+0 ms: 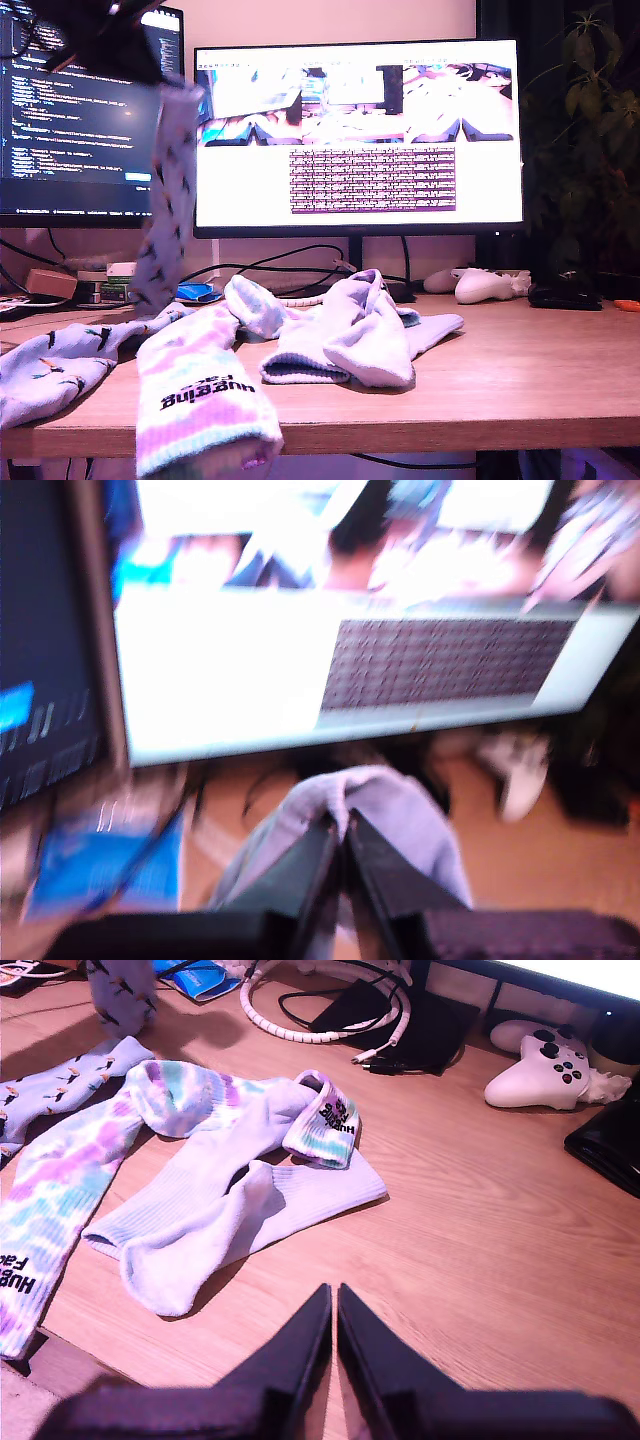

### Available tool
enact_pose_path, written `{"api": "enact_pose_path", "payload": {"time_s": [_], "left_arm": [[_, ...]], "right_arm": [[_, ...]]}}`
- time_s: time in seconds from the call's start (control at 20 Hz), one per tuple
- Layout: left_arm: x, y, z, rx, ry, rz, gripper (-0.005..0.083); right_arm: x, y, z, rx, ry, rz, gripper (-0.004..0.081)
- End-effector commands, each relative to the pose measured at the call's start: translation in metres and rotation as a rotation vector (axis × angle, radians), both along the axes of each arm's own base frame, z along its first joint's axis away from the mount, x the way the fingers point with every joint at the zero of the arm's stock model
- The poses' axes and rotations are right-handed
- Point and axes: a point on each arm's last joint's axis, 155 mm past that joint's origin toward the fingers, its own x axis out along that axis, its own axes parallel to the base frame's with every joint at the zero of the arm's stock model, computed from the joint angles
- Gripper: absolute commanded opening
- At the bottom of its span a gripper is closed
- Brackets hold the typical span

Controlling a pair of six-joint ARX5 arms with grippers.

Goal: Pair up the socks based on colour and pattern, by placing them on top of one another

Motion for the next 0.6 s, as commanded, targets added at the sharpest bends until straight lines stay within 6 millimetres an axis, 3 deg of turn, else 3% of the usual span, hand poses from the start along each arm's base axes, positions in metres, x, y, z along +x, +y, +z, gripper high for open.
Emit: {"api": "enact_pose_path", "payload": {"time_s": [0.0,0.25,0.55], "left_arm": [[-0.016,-0.008,-0.018,0.02,0.079,-0.055,-0.0023],[-0.061,-0.022,-0.056,0.004,0.314,-0.151,-0.0023],[-0.096,-0.054,-0.046,-0.093,0.381,-0.306,-0.0023]], "right_arm": [[0.0,0.0,-0.008,-0.006,0.011,-0.001,-0.0013],[0.0,0.0,-0.008,-0.005,0.01,0.0,-0.0013],[-0.001,0.003,-0.008,0.001,0.014,0.019,-0.0013]]}}
